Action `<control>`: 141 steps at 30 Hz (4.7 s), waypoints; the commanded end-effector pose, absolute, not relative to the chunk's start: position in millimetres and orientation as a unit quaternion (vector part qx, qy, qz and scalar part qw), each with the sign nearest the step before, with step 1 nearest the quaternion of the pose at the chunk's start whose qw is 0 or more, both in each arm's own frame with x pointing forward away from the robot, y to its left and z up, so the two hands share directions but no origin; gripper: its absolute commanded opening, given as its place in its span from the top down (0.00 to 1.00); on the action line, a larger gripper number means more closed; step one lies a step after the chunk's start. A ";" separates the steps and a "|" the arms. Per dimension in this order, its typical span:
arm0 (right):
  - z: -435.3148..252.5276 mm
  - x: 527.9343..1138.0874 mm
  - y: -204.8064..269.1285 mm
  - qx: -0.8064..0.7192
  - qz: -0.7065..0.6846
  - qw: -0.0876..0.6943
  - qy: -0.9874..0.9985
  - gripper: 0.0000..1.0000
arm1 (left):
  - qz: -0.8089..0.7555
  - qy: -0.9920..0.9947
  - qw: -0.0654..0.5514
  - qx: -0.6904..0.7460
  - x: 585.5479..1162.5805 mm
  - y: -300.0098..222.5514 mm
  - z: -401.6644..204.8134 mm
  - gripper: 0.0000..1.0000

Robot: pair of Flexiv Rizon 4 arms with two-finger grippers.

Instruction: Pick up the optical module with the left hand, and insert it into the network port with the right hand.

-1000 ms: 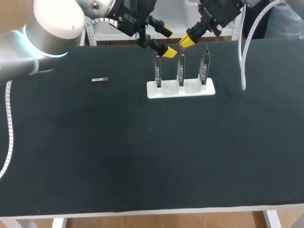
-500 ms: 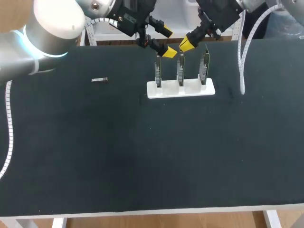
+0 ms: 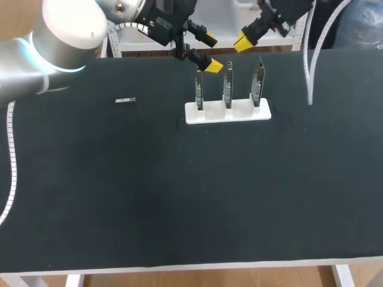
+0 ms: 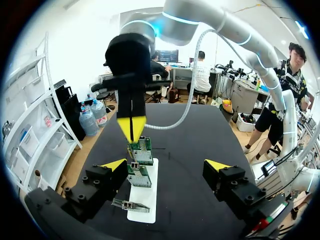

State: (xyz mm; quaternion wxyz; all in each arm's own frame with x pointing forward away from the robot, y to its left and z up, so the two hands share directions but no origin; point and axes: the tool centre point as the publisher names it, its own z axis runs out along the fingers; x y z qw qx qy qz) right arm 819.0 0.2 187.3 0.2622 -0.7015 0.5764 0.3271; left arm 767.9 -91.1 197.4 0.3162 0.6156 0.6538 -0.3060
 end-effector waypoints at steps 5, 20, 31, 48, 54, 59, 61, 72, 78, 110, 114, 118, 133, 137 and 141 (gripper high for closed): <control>191.1 792.7 -41.1 -0.685 0.316 0.272 0.598 1.00 | -0.304 0.656 0.316 0.615 766.6 -91.5 197.8 0.00; 171.7 804.0 -89.0 -0.704 0.344 0.237 0.574 1.00 | -0.304 0.656 0.316 0.615 766.6 -91.5 197.8 0.00; 176.3 821.0 -112.3 -0.707 0.353 0.248 0.560 0.51 | -0.304 0.656 0.316 0.615 766.6 -91.5 197.8 0.00; 176.3 821.0 -112.3 -0.707 0.353 0.248 0.560 0.00 | -0.304 0.656 0.316 0.615 766.6 -91.5 197.8 0.00; 176.3 821.0 -112.3 -0.707 0.353 0.248 0.560 0.00 | -0.304 0.656 0.316 0.615 766.6 -91.5 197.8 0.00; 176.3 821.0 -112.3 -0.707 0.353 0.248 0.560 0.00 | -0.304 0.656 0.316 0.615 766.6 -91.5 197.8 0.00; 176.3 821.0 -112.3 -0.707 0.353 0.248 0.560 0.00 | -0.304 0.656 0.316 0.615 766.6 -91.5 197.8 0.00; 177.0 796.5 -105.8 -0.696 0.362 0.281 0.553 0.00 | -0.304 0.656 0.316 0.615 766.6 -91.5 197.8 0.00; 181.3 791.4 -108.4 -0.690 0.335 0.309 0.562 0.00 | -0.304 0.656 0.316 0.615 766.6 -91.5 197.8 0.00; 183.6 774.8 -107.7 -0.652 0.339 0.375 0.565 0.00 | -0.304 0.656 0.316 0.615 766.6 -91.5 197.8 0.00; 186.2 769.4 -106.5 -0.650 0.338 0.373 0.570 0.00 | -0.304 0.656 0.316 0.615 766.6 -91.5 197.8 0.00; 185.6 766.9 -104.9 -0.650 0.340 0.368 0.571 0.00 | -0.304 0.656 0.316 0.615 766.6 -91.5 197.8 0.00; 185.9 765.0 -105.9 -0.651 0.338 0.370 0.570 0.00 | -0.304 0.656 0.316 0.615 766.6 -91.5 197.8 0.00; 183.2 762.1 -113.5 -0.646 0.342 0.370 0.573 0.00 | -0.304 0.656 0.316 0.615 766.6 -91.5 197.8 0.00; 182.6 757.7 -112.9 -0.653 0.342 0.359 0.572 0.00 | -0.304 0.656 0.316 0.615 766.6 -91.5 197.8 0.00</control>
